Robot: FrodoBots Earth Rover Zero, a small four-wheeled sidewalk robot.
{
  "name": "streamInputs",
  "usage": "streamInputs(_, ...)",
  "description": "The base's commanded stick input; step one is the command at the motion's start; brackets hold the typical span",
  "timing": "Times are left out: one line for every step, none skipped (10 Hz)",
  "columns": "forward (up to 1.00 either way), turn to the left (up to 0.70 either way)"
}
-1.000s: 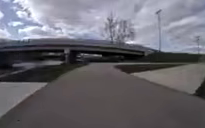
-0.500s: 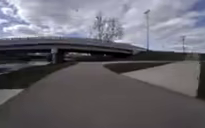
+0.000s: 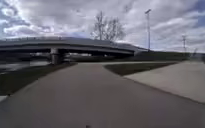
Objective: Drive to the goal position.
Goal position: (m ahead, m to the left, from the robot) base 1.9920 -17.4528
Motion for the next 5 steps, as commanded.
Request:
streamInputs(0.99, -0.4)
streamInputs(0.99, -0.4)
streamInputs(0.99, -0.4)
streamInputs(0.99, -0.4)
streamInputs(0.99, -0.4)
